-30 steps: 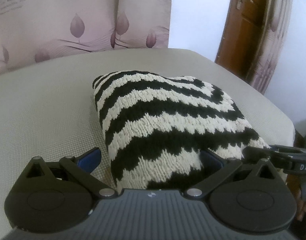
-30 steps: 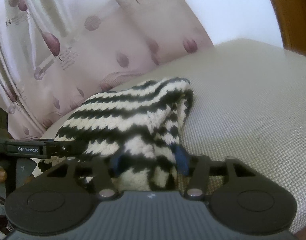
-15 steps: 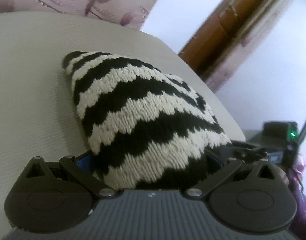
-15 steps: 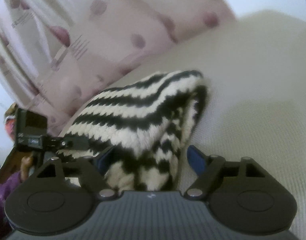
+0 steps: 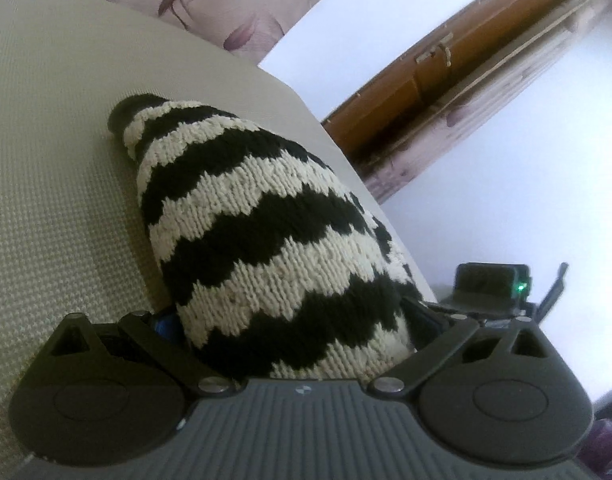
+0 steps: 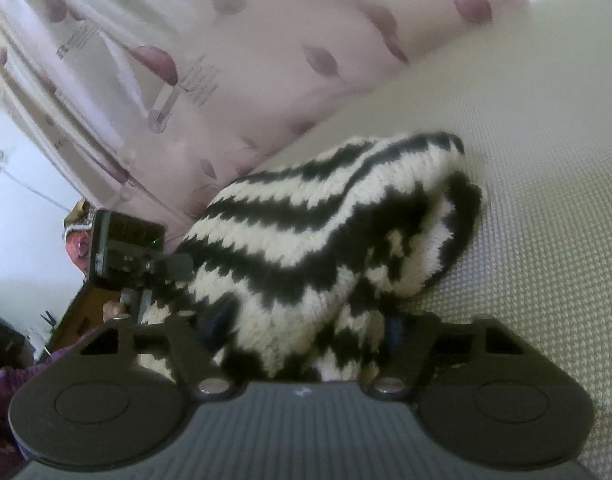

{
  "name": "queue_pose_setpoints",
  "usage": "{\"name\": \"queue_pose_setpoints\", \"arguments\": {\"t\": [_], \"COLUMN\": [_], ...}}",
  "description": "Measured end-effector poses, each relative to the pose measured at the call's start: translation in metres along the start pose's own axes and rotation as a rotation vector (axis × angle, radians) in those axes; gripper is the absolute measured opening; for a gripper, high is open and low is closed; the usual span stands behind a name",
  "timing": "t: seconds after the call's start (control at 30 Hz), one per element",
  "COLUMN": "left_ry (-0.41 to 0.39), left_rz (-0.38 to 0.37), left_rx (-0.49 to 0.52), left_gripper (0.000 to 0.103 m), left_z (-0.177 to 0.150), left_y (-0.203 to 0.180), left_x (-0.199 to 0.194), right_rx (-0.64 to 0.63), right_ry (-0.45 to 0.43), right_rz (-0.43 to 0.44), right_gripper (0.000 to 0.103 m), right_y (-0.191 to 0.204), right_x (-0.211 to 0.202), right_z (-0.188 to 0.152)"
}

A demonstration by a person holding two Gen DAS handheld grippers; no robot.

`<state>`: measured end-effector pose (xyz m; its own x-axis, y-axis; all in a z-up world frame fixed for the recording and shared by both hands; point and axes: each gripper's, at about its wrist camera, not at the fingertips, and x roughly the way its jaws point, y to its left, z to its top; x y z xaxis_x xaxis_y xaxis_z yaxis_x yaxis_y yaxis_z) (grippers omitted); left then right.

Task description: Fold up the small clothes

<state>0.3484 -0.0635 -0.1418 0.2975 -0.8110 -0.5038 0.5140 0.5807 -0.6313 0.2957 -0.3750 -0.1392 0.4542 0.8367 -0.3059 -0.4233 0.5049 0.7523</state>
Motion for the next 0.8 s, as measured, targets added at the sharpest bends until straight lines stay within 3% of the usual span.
{"name": "queue_pose_setpoints", "arguments": {"t": [0.1, 0.2, 0.3, 0.47, 0.8], "left_ry": [-0.029, -0.054, -0.085, -0.122, -0.198], "left_rz": [0.071, 0.124, 0.191, 0.26, 0.324], "left_rx": [0.051, 0.055, 0.129, 0.193, 0.176], "left_gripper": [0.081, 0.075, 0.069, 0.069, 0.069], "left_z": [-0.008, -0.013, -0.019, -0.029, -0.041], "left_y": [-0.009, -0.017, -0.036, -0.058, -0.073], "left_x": [-0.003, -0.009, -0.018, -0.046, -0.131], "right_rx": [0.05, 0.09, 0.104, 0.101, 0.096], "right_ry": [-0.015, -0.042, -0.074, -0.125, -0.17], "right_rz": [-0.005, -0.028, -0.052, -0.063, 0.021], "right_gripper": [0.055, 0.048, 0.043, 0.04, 0.039], "right_y": [-0.003, -0.001, 0.007, 0.029, 0.094], "right_x": [-0.002, -0.003, -0.004, -0.008, 0.007], "right_z": [-0.001, -0.005, -0.008, -0.009, -0.015]}}
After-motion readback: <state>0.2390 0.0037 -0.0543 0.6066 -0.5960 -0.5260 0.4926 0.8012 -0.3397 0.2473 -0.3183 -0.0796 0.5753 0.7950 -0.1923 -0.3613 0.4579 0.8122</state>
